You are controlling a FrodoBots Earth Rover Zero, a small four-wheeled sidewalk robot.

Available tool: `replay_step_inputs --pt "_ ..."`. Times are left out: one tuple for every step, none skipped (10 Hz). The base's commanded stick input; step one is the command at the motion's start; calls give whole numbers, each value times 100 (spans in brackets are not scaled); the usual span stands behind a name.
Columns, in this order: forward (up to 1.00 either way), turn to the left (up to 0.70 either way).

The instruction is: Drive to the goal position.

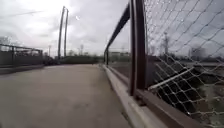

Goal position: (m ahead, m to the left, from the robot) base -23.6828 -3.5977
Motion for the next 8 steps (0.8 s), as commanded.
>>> replay_step_inputs --pt "2 0" --pt "4 0" --pt "4 0" --pt "4 0" --pt "3 0" --pt "2 0" --pt "1 0" --pt "0 0"
